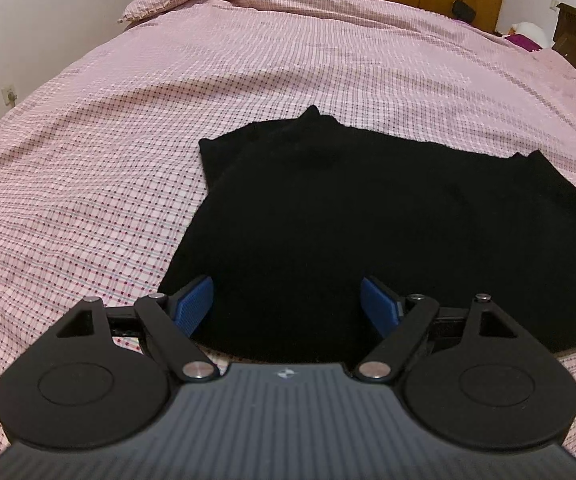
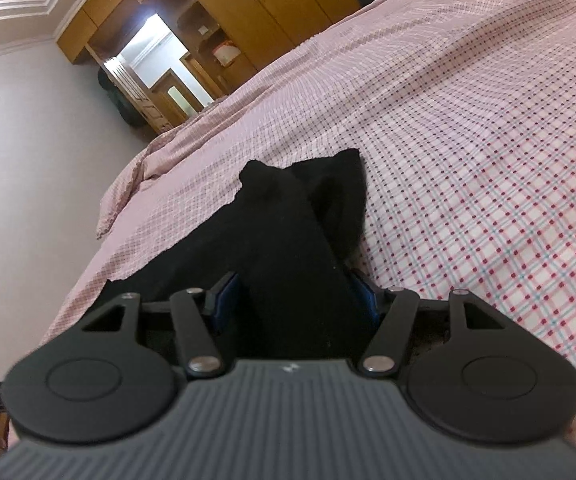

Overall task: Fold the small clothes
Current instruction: 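Grasp the end of the black cardigan strip with the right gripper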

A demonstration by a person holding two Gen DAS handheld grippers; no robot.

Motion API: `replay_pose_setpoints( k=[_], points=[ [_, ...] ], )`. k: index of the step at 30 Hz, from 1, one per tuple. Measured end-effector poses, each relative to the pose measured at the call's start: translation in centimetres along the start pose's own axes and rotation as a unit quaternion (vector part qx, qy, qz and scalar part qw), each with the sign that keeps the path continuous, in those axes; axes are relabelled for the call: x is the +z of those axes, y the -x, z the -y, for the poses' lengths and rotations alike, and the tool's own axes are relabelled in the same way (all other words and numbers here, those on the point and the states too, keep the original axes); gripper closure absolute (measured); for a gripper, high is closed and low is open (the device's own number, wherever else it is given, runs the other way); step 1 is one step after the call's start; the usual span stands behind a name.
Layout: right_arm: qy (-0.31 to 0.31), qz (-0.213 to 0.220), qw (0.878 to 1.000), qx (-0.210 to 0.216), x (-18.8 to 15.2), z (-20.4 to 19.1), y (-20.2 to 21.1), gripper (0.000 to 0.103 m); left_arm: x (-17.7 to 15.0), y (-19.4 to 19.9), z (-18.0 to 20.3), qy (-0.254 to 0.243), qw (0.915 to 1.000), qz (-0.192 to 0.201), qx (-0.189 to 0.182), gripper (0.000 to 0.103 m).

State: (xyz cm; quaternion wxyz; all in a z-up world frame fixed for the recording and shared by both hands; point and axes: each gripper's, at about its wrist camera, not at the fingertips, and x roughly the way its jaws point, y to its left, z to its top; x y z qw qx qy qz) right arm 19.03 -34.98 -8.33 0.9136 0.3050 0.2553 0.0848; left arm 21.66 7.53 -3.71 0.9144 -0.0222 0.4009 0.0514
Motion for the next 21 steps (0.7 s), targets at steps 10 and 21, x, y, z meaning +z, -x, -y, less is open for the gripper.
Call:
replay_pose_setpoints(
  k=[10,21],
  points=[
    [-0.015,-0.008,1.0,0.008,0.5,0.0,-1.4,0.042,-0.3,-0.4,0.2,0.001,1.0,0.001,0.003,0.016],
    [-0.095,0.0,0.994,0.049,0.1,1.4,-1.8,0.076,-0.4,0.1,-0.2,0.011,0.9999,-0.002,-0.009,0.016]
  ],
)
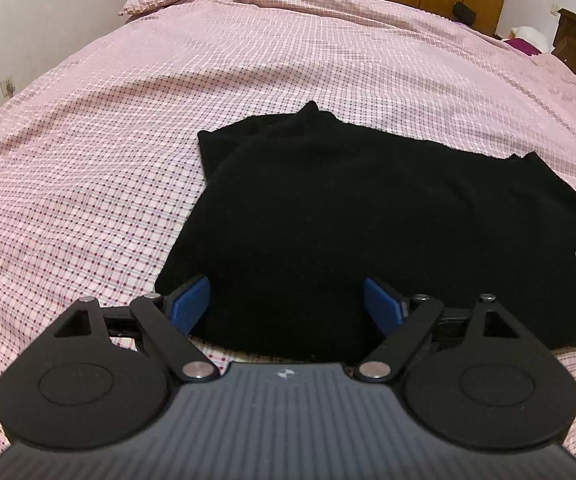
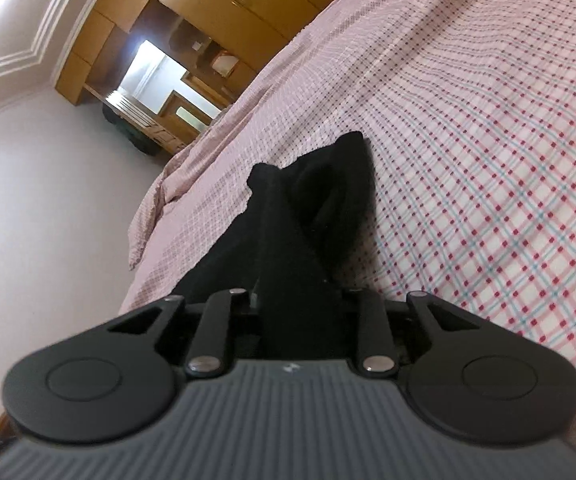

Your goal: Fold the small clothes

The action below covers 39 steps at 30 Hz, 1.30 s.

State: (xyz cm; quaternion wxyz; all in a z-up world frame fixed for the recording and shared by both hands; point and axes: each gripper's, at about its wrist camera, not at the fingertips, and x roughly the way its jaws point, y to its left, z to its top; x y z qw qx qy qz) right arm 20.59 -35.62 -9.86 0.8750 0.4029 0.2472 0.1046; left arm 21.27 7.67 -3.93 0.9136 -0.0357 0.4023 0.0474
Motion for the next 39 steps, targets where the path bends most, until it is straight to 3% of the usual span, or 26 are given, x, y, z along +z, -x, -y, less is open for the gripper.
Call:
replay_pose_setpoints(
  k=[12,23,29,39],
  points=[
    [-0.014,0.014,1.0,-0.004,0.1,-0.2,-0.2,0.075,0.0,0.7,-0.6,0.01,0.9999,0.0,-0.007,0.016],
    [-0.036,0.043,0.998,0.042,0.9,-3.1,1.0,0.079,0.1,2.4,-2.3,0.019,0.9997,0.01,-0.011,0.016],
    [-0.007,0.043,0.997,0.058,1.5,-6.8,0.7,0.079,0.1,2.8,-3.1,0.024,0.9995,0.015,-0.014,0.016],
    [0.109,0.035,0.991,0.07,1.2,-15.2,-1.1,0.079,0.0,4.3,-5.9,0.035,0.9987,0.036,-0.002,0.016]
  ],
)
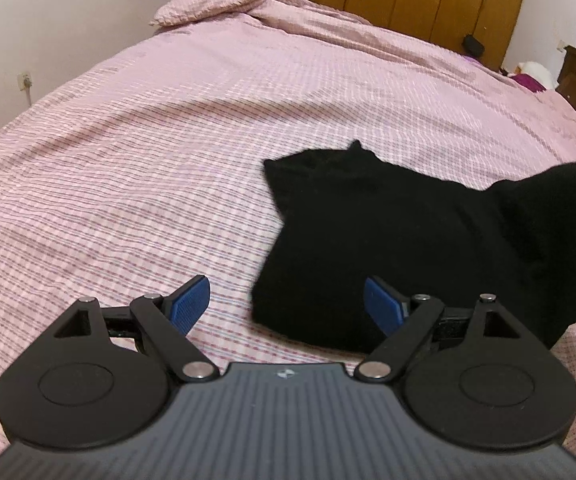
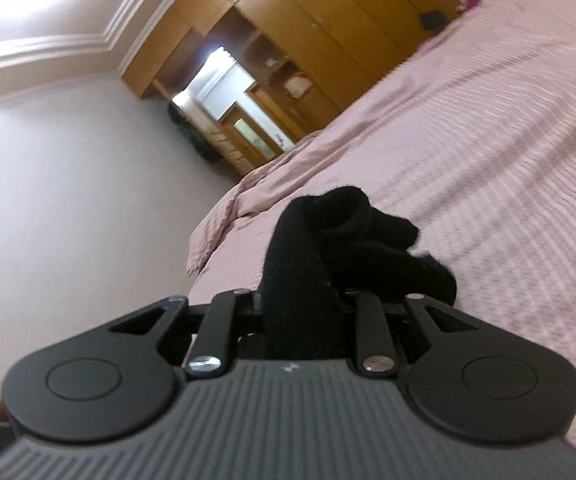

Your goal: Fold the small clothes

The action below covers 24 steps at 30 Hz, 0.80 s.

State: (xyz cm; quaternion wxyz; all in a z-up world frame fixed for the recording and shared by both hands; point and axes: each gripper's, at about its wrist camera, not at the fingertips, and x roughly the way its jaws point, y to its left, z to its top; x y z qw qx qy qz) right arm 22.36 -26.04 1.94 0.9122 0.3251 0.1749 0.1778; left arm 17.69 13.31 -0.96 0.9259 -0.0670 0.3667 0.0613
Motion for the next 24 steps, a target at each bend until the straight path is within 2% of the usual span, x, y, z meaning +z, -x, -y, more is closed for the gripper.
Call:
replay_pose_setpoints(
  k=[7,13,16,20,24],
  points=[
    [0.085,-0.033,0.996,0.018,-1.2,-6.6,-2.8,0.079,0.1,1.2,-3.0,0.023,0.9995,0.014,0.013,0.016],
    [0.171,-0.085,0.981,0.02,-4.8,-11.3,-6.5,0.079,-0.2,1.7,-5.3,0.043,0.9988,0.02,0.014,0.015],
    [0.207,-0.126,0.97,0.009,-7.2,-12.2,-9.1,0.079,-0.5,1.8,-6.2,0.053,0.9983,0.02,0.016,0.015],
    [0.219,-0.176,0.96,-0.004,-10.1,-12.0,-11.4,0.079,-0.9,1.7,-7.2,0.063,0.9978,0.017,0.014,0.015],
    [0.227,-0.181,0.957,-0.007,-10.9,-12.5,-11.5,0.08,-1.1,1.6,-8.1,0.069,0.9973,0.016,0.016,0.016]
  ],
)
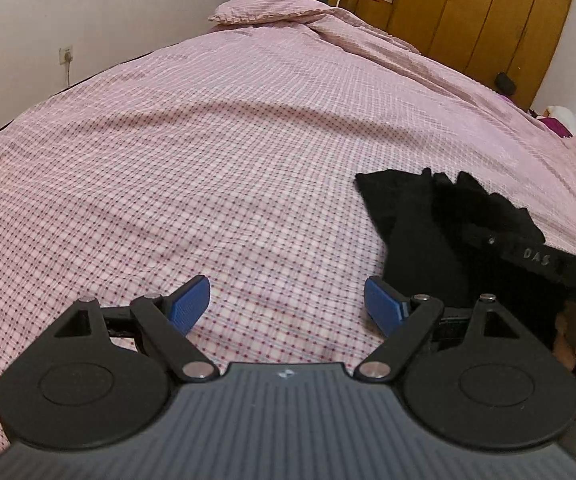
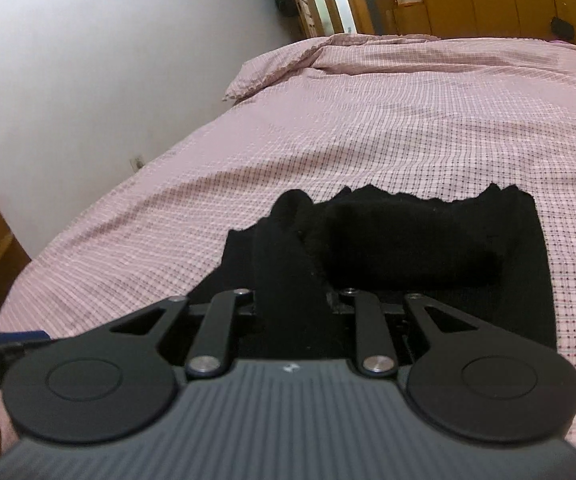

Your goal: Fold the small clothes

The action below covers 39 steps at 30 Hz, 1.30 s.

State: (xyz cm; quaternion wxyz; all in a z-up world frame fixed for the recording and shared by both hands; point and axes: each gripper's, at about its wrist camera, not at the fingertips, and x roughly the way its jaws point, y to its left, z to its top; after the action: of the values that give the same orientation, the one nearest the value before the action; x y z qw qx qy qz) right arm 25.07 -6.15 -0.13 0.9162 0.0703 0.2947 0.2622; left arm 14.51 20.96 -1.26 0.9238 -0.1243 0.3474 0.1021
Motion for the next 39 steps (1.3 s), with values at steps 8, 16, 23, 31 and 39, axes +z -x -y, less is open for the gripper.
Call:
replay_pose_setpoints(
  k=[8,16,23,31,39],
  points=[
    [0.082,0.005,0.996,0.019,0.9,-3.9,1.1,0.08,0.2,0.2,-1.5,0.022,0.9998,0.004,0.001,0.015],
    [0.093,-0.012,0.996,0.009,-1.4,-5.7,0.4,0.057,0.3,1.2,-1.7,0.018,0.9998,0.011,0.006,0.015],
    [0.092,0.029,0.995,0.025,-1.1,-5.7,5.2,0.057,1.4,2.3,0.1,-0.004,0.9995,0.024,-0.018,0.015],
    [0.055,0.069,0.996,0.003,-1.7,-2.0,10.4,0.057,4.7,2.2,4.9,-0.06,0.9947,0.04,-0.073,0.016],
    [-0.021,0.078,0.995,-0.066,-2.3,3.5,11.1,0.057,6.5,-0.5,12.5,-0.164,0.9783,0.033,-0.123,0.015]
  ],
)
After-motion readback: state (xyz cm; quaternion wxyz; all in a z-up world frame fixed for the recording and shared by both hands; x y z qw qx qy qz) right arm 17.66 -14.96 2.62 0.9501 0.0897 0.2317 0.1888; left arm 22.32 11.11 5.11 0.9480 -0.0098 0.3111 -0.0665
